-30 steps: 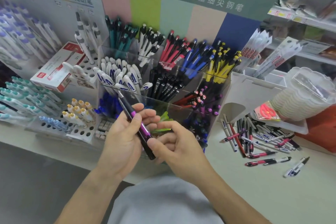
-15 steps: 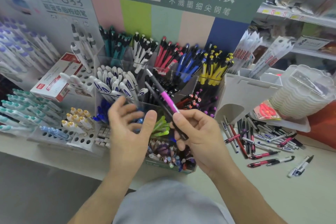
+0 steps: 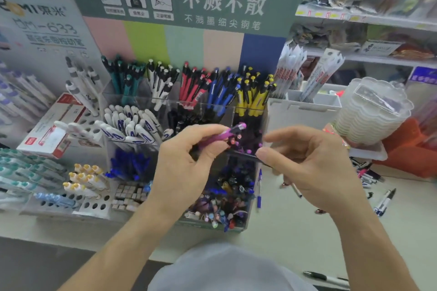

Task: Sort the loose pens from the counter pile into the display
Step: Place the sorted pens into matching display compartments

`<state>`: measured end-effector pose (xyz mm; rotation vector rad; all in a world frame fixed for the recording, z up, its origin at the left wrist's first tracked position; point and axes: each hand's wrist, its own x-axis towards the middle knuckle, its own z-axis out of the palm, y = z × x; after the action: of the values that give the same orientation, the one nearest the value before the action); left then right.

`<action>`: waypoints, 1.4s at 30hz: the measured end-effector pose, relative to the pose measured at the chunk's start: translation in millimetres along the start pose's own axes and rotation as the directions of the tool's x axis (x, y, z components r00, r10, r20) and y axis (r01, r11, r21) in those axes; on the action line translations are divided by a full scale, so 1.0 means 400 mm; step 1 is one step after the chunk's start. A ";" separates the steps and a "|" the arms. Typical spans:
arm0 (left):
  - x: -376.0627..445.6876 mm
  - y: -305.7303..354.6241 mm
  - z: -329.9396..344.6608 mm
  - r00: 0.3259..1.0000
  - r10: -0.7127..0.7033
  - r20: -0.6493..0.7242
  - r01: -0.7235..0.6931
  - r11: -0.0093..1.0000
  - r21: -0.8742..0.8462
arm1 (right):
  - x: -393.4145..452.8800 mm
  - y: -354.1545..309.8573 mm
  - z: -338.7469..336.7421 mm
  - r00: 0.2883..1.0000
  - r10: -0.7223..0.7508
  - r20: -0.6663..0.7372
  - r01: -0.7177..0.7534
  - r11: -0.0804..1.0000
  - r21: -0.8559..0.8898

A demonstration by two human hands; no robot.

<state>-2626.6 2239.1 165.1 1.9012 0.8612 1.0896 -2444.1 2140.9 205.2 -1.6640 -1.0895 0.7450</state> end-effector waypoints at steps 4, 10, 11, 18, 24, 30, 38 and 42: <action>0.059 0.010 0.025 0.988 -0.029 -0.149 0.022 0.999 -0.048 | -0.013 0.005 -0.081 0.972 -0.022 -0.233 0.036 0.998 0.055; 0.105 0.036 0.091 0.999 -0.049 -0.021 0.044 0.980 -0.193 | -0.027 0.030 -0.133 0.864 -0.009 -0.503 0.130 0.970 0.206; 0.105 0.019 0.102 0.999 -0.020 0.038 0.022 0.998 -0.058 | -0.027 0.032 -0.131 0.854 -0.009 -0.520 0.147 0.963 0.224; 0.104 -0.047 0.142 0.948 0.169 0.270 -0.300 0.762 0.574 | 0.007 0.014 -0.094 0.838 -0.062 -0.542 0.240 0.934 0.264; 0.046 -0.029 0.078 0.972 0.234 0.008 -0.202 0.822 0.532 | 0.075 -0.035 -0.013 0.807 -0.256 -0.532 0.423 0.880 0.218; 0.001 -0.076 -0.040 0.970 -0.049 -0.240 0.138 0.918 0.371 | 0.150 -0.039 0.139 0.778 -0.569 -0.266 0.586 0.810 -0.017; 0.013 -0.126 -0.027 0.983 0.019 -0.184 0.070 0.881 0.468 | 0.186 0.064 0.288 0.757 -0.612 0.229 0.598 0.507 -0.621; 0.017 -0.153 -0.029 0.979 0.115 -0.170 -0.017 0.872 0.488 | 0.122 0.063 0.243 0.843 -0.519 0.144 0.504 0.665 -0.552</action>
<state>-2644.8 2277.2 119.0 2.2711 1.2861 1.1955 -2499.3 2220.2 149.5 -1.6935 -1.7915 0.0009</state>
